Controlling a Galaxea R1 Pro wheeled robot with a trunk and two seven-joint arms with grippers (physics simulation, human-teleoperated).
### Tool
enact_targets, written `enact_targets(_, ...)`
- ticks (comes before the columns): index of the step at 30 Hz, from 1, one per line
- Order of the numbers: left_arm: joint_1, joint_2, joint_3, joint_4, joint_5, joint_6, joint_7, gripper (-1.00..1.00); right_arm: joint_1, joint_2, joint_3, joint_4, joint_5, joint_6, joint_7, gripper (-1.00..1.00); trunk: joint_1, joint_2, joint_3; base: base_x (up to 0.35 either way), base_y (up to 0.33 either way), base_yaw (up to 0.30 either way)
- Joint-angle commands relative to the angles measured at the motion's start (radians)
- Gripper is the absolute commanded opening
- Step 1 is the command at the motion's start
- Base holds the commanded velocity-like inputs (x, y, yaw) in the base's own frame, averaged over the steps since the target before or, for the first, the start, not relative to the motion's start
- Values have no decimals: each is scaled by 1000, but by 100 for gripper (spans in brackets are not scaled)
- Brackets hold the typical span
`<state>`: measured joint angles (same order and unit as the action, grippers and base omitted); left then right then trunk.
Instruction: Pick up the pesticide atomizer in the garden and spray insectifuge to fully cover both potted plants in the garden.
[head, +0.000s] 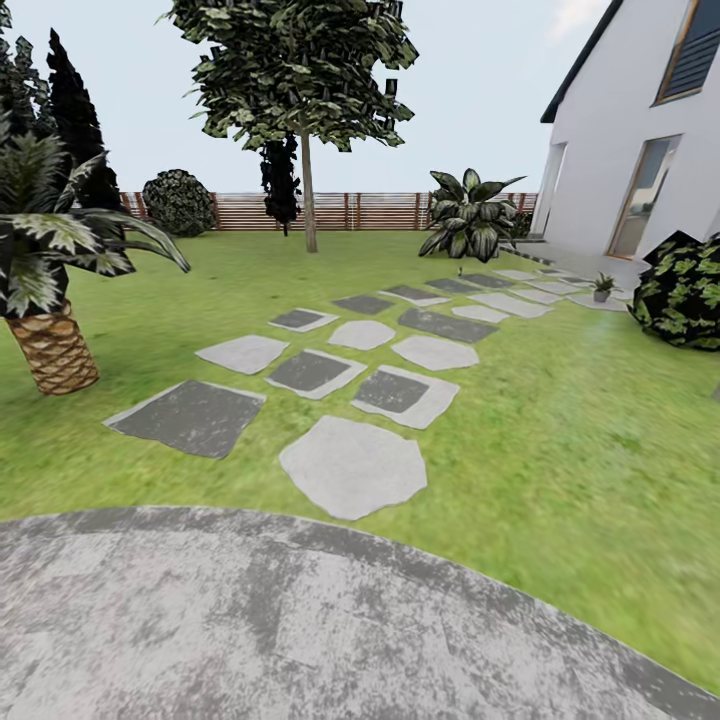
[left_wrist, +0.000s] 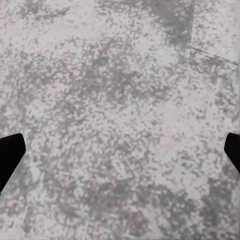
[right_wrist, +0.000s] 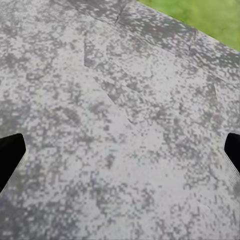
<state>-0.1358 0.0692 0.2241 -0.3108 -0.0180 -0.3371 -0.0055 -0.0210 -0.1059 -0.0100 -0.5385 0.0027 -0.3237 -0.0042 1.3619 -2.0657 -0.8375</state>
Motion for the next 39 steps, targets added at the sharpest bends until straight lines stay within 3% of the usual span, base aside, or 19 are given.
enact_targets(1, -1, 0, 3, 1, -2, -3, -1, 100, 0, 0, -1, 1, 0, -3, 0, 100, 0, 0, -1, 337, 0, 0)
enact_targets(39, -1, 0, 3, 1, -2, -3, -1, 100, 0, 0, -1, 0, 0, -3, 0, 100, 0, 0, -1, 337, 59, 0)
